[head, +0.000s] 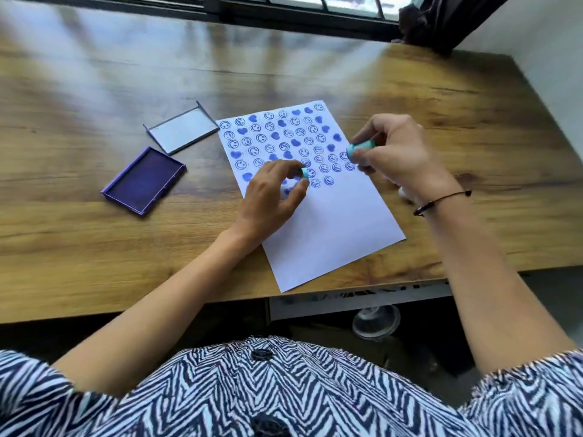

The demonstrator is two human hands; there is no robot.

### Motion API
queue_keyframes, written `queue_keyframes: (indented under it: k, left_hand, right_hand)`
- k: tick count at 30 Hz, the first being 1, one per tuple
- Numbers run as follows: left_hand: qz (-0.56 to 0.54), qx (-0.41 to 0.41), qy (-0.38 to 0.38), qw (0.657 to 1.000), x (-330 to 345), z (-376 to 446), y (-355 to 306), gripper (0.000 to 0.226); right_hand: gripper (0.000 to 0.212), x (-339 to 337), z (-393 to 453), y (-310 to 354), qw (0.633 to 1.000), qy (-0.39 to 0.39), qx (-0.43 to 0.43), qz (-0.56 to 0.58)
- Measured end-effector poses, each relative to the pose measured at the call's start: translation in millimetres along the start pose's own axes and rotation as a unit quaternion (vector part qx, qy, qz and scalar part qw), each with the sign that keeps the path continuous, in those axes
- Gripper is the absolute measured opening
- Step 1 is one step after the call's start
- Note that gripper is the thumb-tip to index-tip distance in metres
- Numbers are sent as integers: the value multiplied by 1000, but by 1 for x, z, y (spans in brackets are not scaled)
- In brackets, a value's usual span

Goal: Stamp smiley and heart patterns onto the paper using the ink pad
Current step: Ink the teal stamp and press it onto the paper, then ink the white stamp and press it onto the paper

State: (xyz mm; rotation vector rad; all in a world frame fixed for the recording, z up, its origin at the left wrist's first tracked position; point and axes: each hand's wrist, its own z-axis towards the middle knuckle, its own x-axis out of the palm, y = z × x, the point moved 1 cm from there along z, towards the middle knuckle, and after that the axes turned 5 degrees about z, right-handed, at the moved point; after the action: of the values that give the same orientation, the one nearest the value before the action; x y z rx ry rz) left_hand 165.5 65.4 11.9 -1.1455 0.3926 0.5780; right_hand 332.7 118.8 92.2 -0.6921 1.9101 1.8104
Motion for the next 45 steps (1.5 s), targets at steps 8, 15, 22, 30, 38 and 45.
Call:
queue_keyframes:
  k: [8, 15, 22, 30, 38, 45]
  left_hand:
    - [-212, -126, 52, 968, 0, 3, -8, 21]
    - [-345, -165, 84, 920, 7, 4, -21, 15]
    - [-349, -161, 114, 916, 11, 4, -28, 12]
    - [-354, -169, 192, 900, 21, 7, -37, 13]
    - [-257, -178, 235, 920, 57, 2, -52, 15]
    - [-253, -150, 258, 920, 69, 1, -68, 18]
  right_hand:
    - [25, 13, -20, -1, 968, 66, 39, 241]
    - [25, 18, -35, -5, 975, 48, -2, 218]
    - [23, 17, -48, -13, 980, 22, -16, 196]
    - [10, 13, -62, -28, 988, -36, -30, 149]
    - [18, -28, -71, -83, 962, -108, -6, -251]
    - [19, -39, -64, -99, 936, -75, -15, -345]
